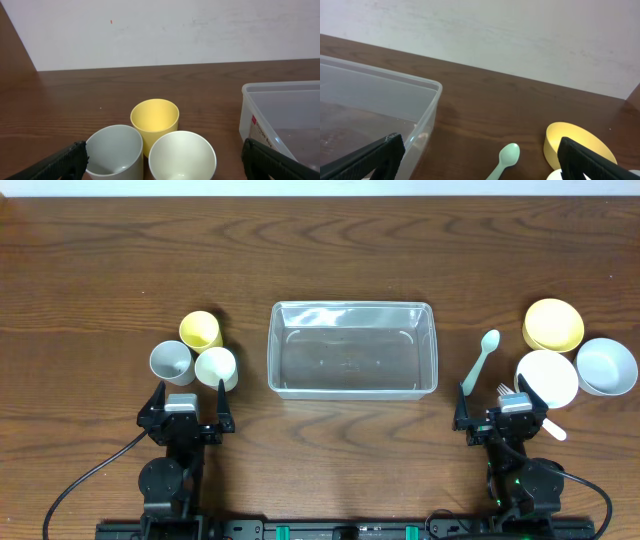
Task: Pack container
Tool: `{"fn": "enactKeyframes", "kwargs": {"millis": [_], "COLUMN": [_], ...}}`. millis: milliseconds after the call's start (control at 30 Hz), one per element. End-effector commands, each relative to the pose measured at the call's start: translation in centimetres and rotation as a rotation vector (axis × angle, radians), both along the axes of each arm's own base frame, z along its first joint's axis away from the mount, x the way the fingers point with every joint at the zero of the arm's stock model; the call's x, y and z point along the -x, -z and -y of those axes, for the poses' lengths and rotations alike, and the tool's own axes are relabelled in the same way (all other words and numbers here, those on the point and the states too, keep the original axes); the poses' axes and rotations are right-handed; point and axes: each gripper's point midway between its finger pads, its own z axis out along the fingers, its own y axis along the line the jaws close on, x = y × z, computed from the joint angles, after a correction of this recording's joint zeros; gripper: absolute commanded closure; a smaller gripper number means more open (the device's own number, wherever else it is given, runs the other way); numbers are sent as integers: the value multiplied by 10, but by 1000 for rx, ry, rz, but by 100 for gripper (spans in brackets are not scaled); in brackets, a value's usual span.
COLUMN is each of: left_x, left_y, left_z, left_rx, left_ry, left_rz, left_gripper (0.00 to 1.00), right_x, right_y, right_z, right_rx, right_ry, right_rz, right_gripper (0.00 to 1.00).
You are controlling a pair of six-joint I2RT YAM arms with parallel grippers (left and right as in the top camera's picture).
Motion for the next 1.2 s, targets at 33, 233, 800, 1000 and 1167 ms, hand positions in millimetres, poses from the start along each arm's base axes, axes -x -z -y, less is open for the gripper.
{"fn": "enactKeyframes", "kwargs": {"millis": [33, 233, 800, 1000, 1167], "left_x": [1, 2, -3, 4, -12], "left_y": [16, 10, -85, -80, -53], "left_z": [-4, -4, -4, -4, 0], "left_rx": [3, 147, 193, 175, 189], "left_ry": [-23, -42, -112, -148, -141], "left_rz": [-52, -41, -632, -1007, -1129], "left_gripper": [2, 2, 2, 2, 2], "right_x": [0, 0, -21, -46, -66], "right_y": [0, -7, -61, -68, -50], "right_z": [-1, 7, 3, 5, 6], "right_rx": [-38, -112, -271, -259, -244], "right_ry": [-8, 47, 131, 183, 200], "right_rz": [-1, 3, -651, -896, -976], "right_gripper": [1, 1, 1, 1, 1]}}
